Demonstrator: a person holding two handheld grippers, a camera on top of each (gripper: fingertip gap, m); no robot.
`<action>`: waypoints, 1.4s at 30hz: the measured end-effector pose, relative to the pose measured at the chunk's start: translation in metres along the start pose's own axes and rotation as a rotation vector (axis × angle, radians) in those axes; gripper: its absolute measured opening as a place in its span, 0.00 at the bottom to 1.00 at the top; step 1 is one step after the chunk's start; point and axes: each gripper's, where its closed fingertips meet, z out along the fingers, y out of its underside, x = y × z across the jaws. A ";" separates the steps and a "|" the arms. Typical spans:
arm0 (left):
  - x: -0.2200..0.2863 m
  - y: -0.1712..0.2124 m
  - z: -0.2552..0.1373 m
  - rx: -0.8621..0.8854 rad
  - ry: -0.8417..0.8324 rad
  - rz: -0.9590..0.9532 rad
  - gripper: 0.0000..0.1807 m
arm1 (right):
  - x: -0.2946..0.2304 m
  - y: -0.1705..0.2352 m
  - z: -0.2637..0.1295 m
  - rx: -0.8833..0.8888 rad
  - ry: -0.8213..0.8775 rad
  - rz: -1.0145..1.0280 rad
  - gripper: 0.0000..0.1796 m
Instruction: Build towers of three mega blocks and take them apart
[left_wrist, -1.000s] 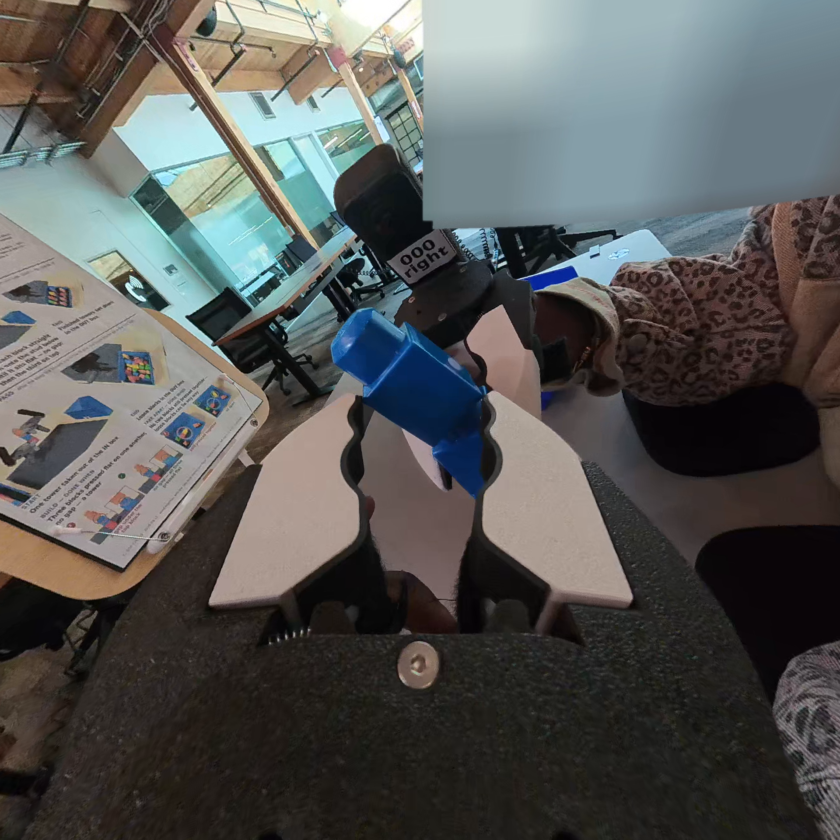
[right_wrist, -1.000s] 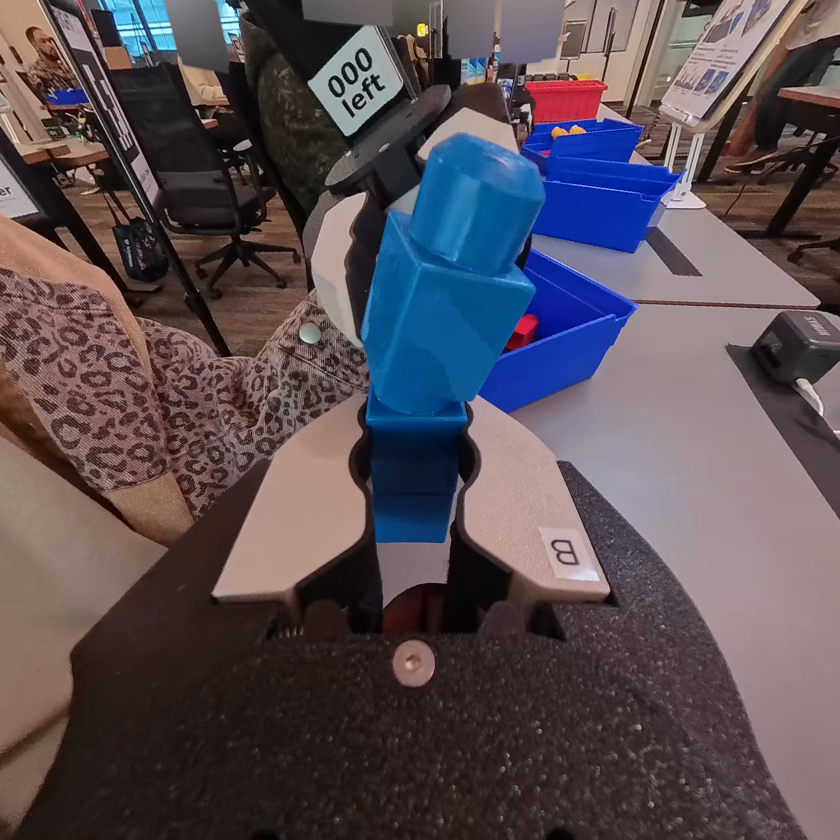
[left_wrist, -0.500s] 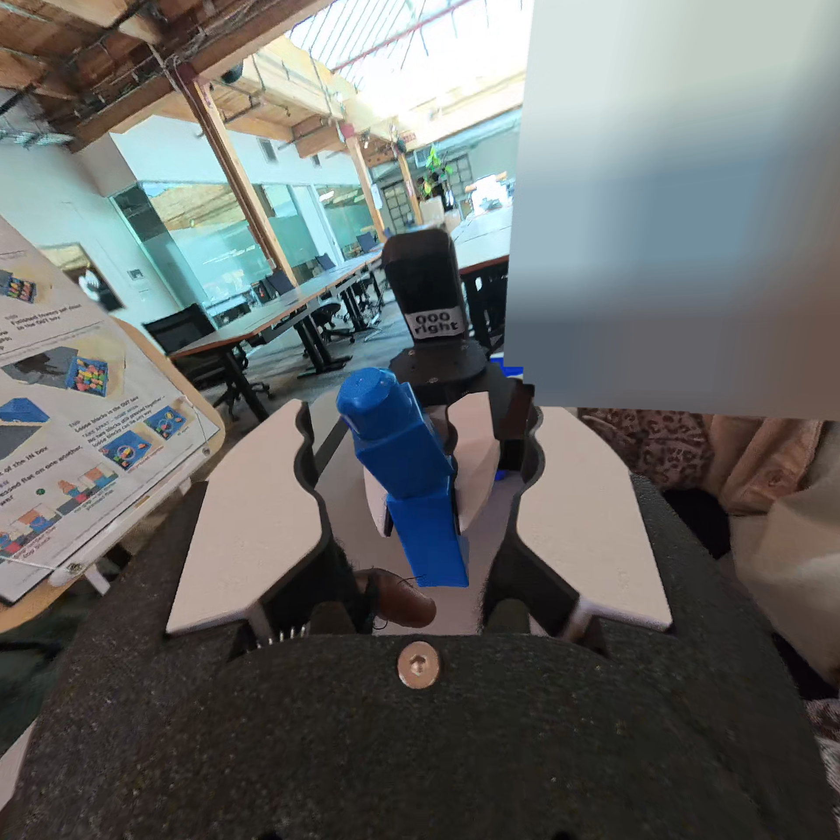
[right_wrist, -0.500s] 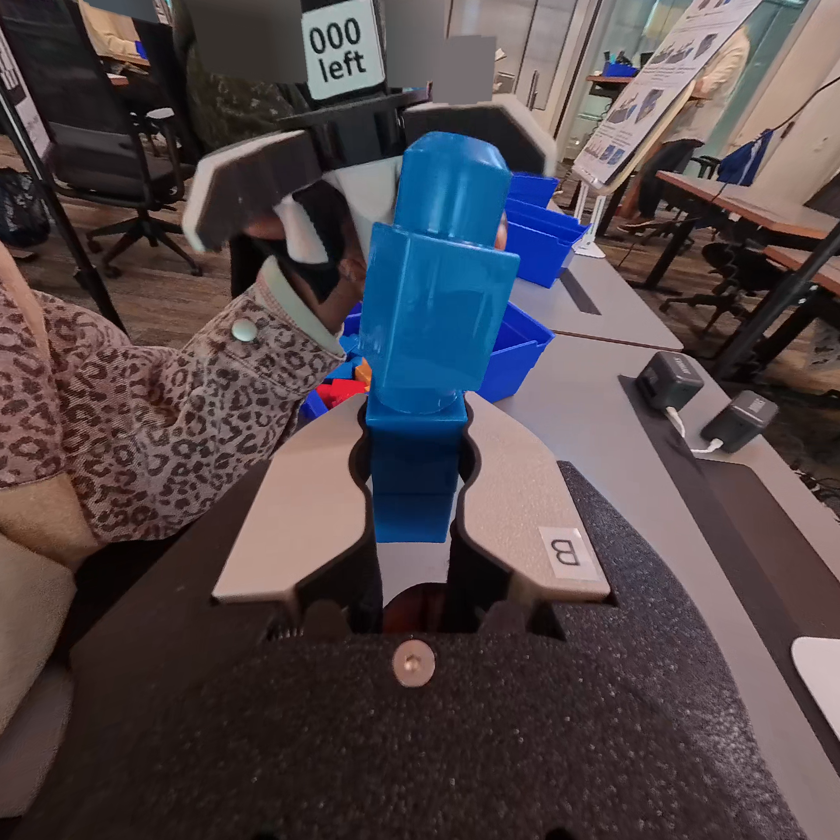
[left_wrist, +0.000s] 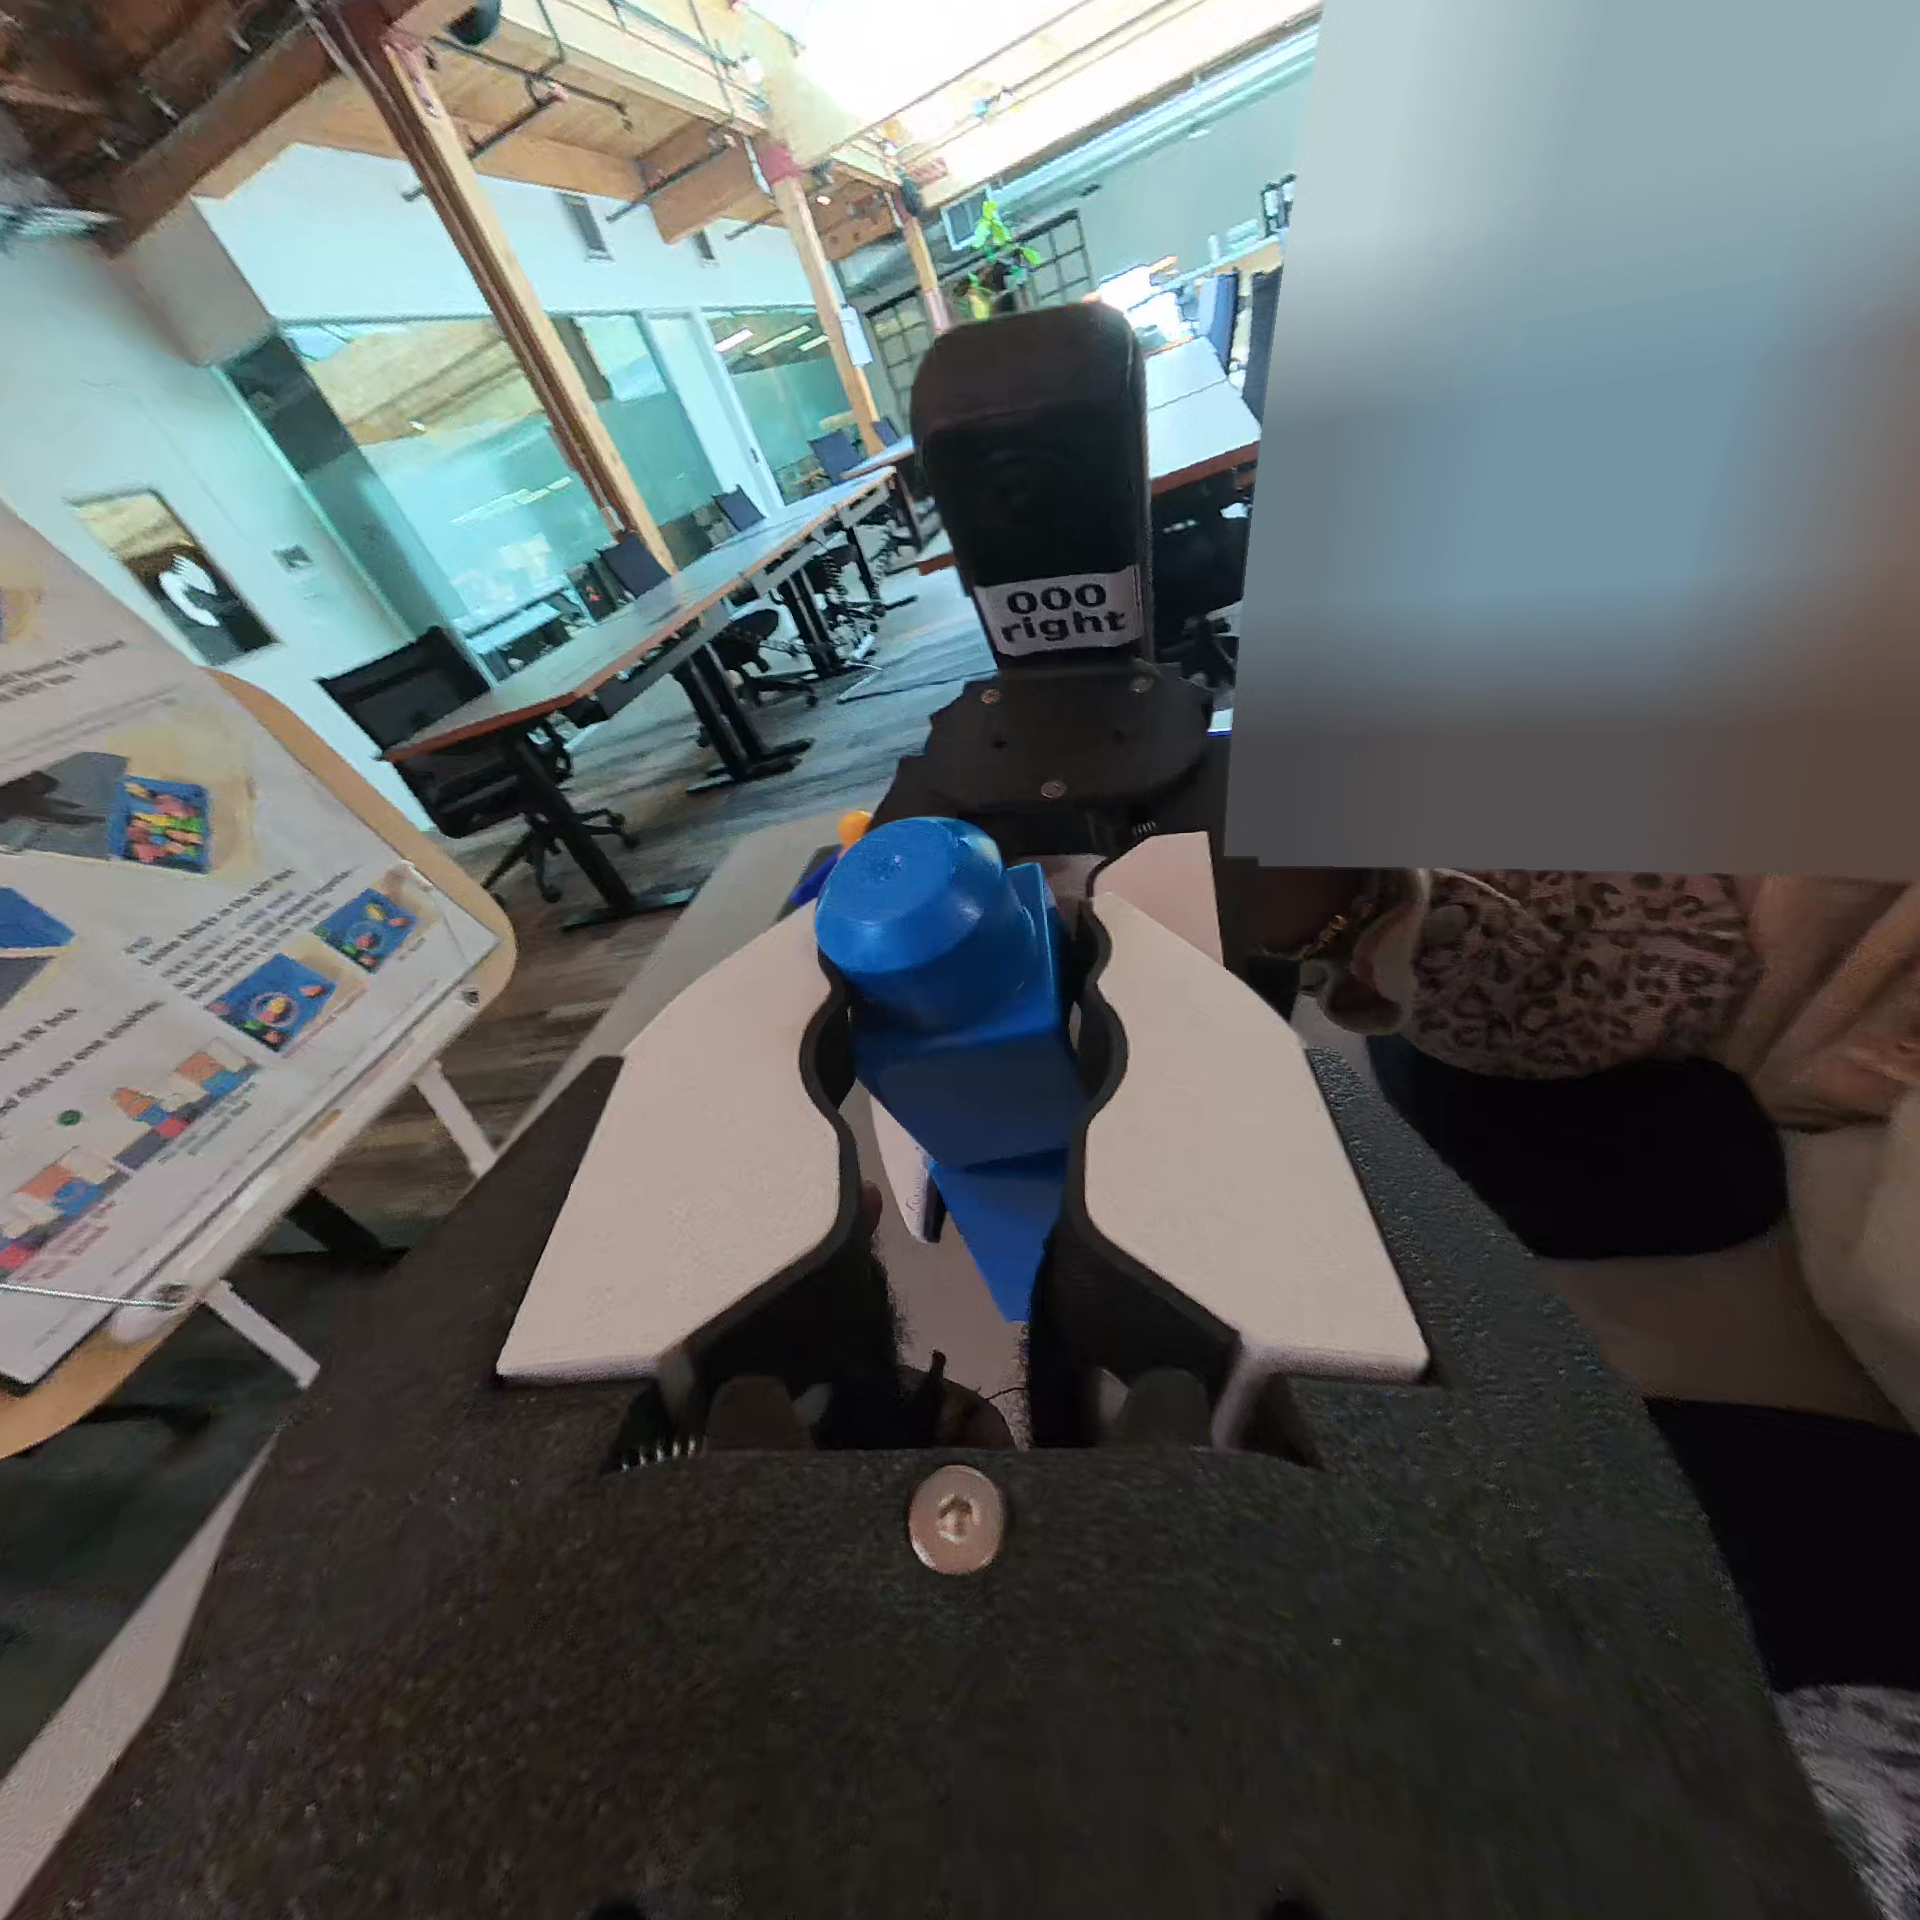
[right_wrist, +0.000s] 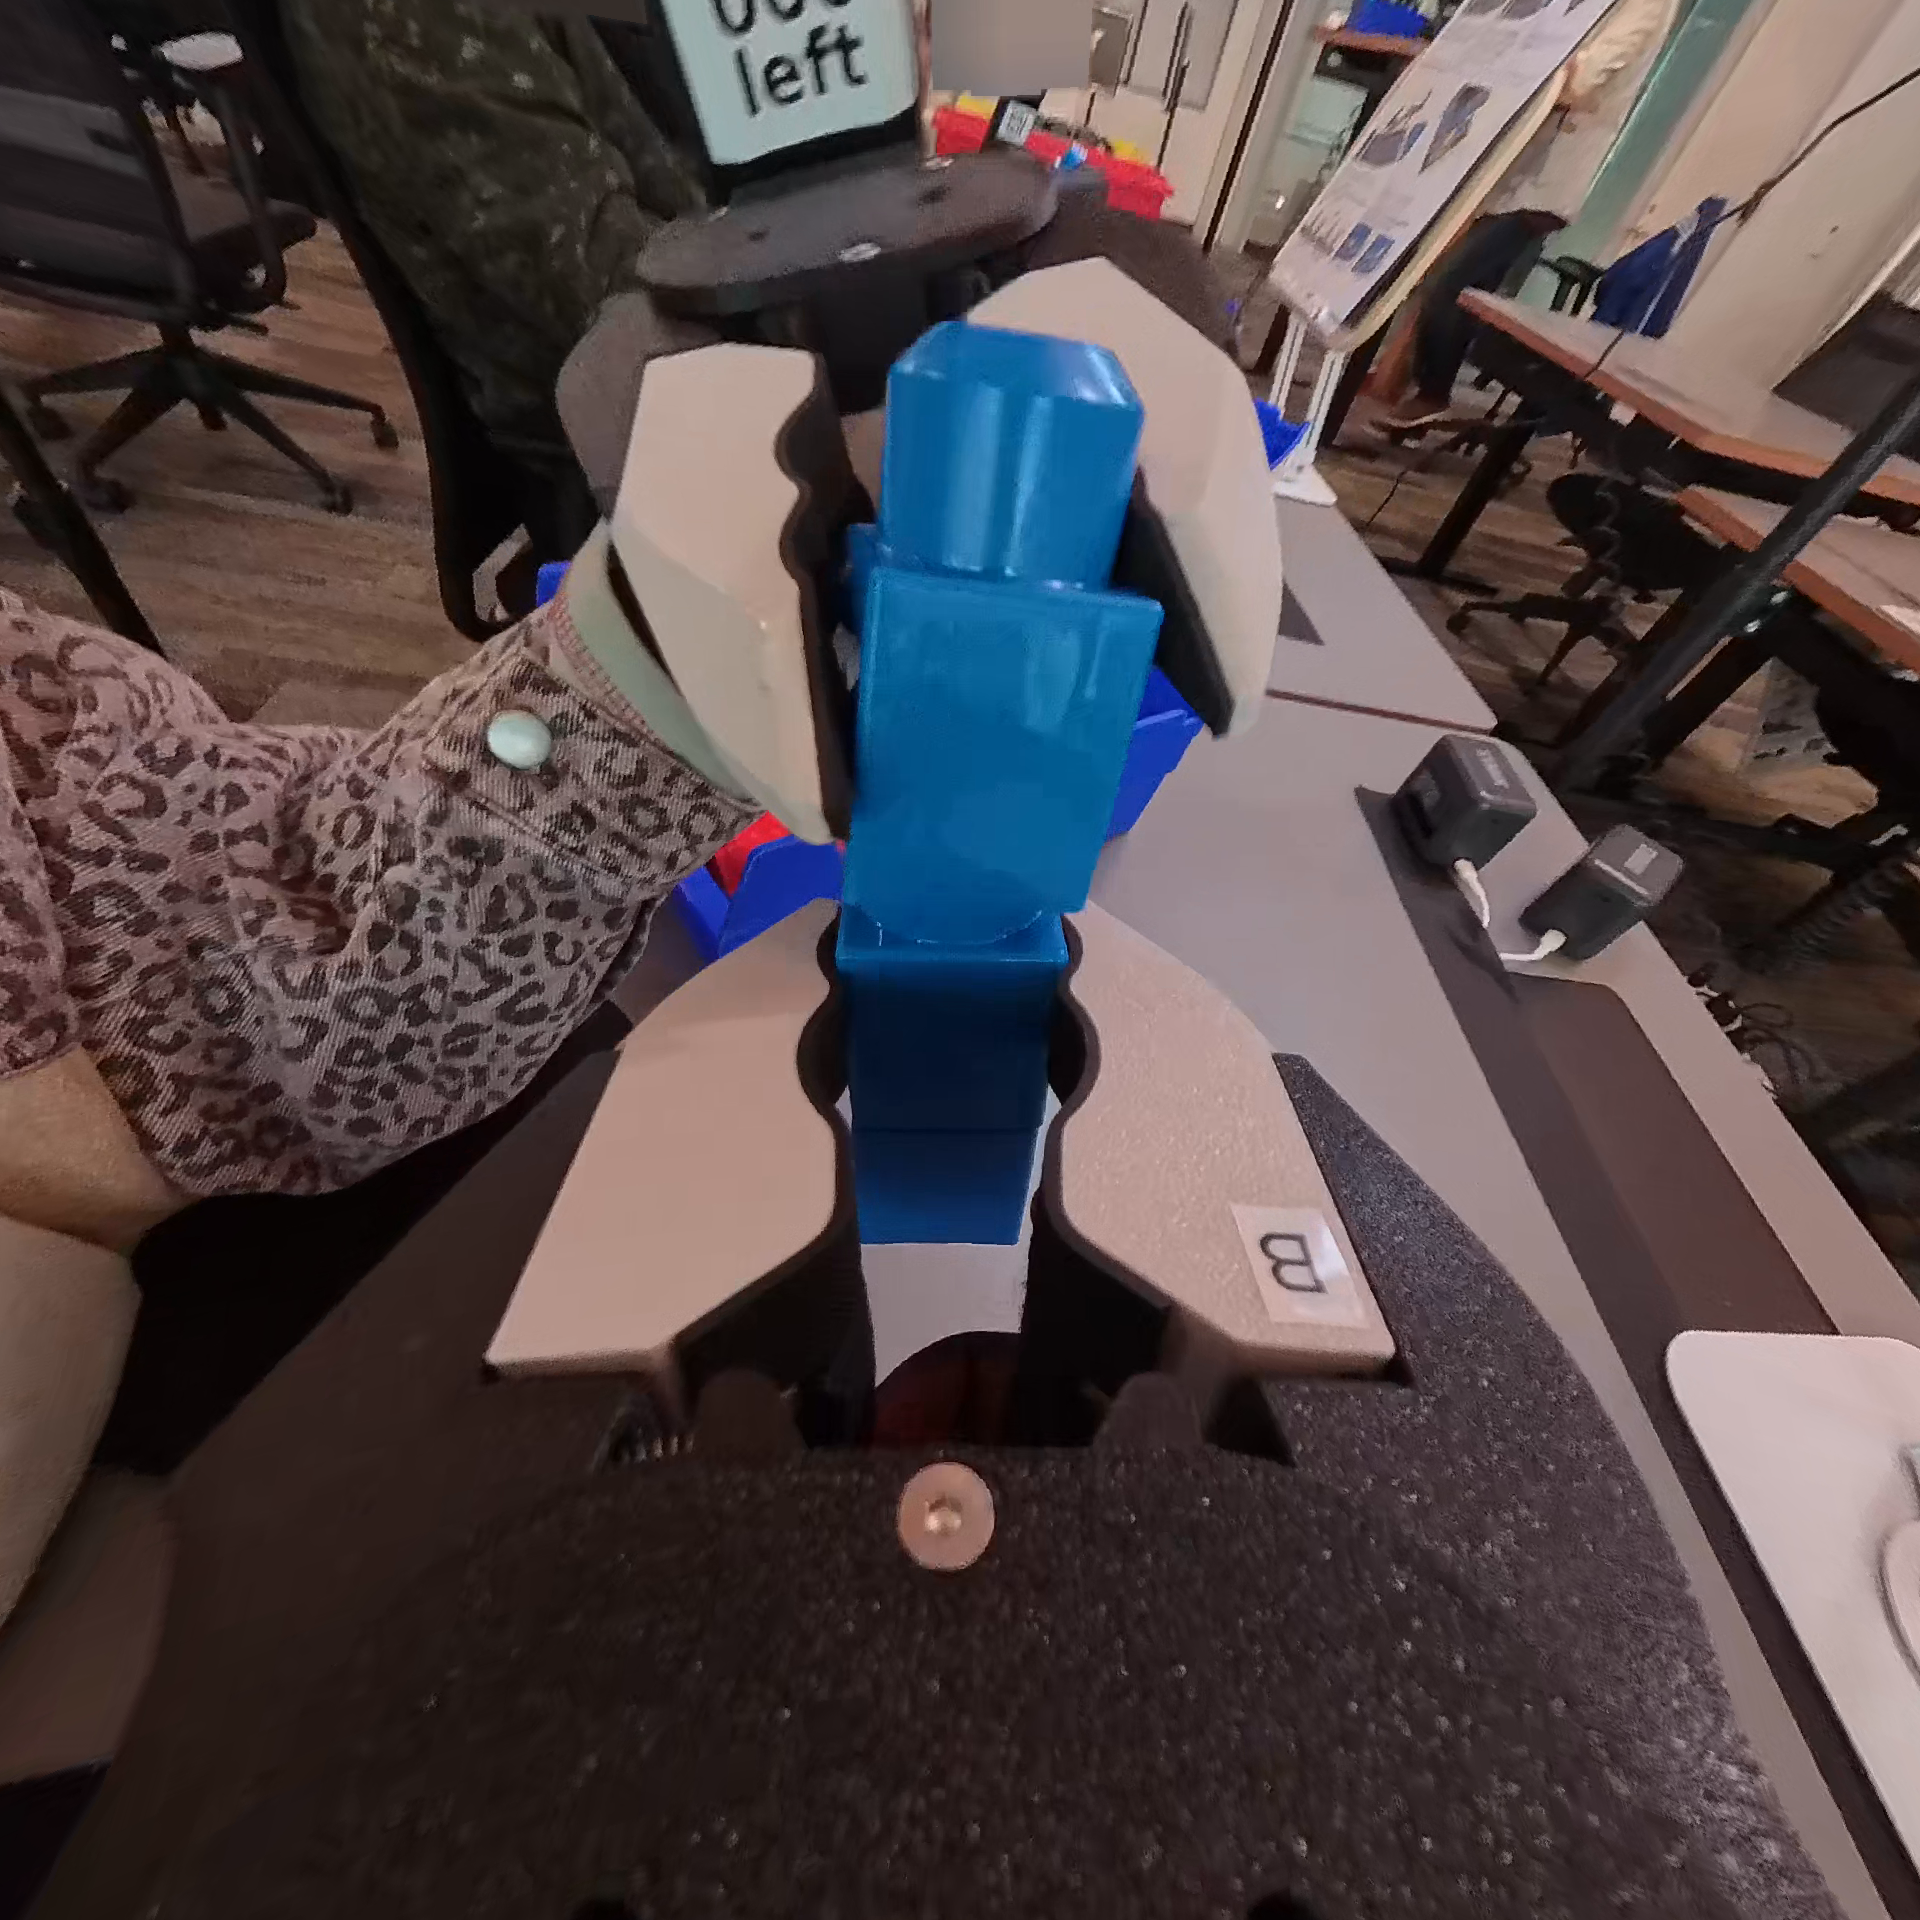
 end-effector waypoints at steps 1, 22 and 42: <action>0.002 0.002 -0.001 -0.002 0.021 -0.018 0.22 | -0.002 0.002 0.001 -0.019 -0.005 -0.006 0.19; 0.013 -0.001 -0.019 0.044 0.072 -0.018 0.21 | -0.015 -0.010 0.011 -0.033 -0.009 0.022 0.19; 0.021 0.017 -0.017 -0.089 0.106 -0.087 0.22 | -0.028 0.003 0.014 -0.086 -0.133 0.099 0.20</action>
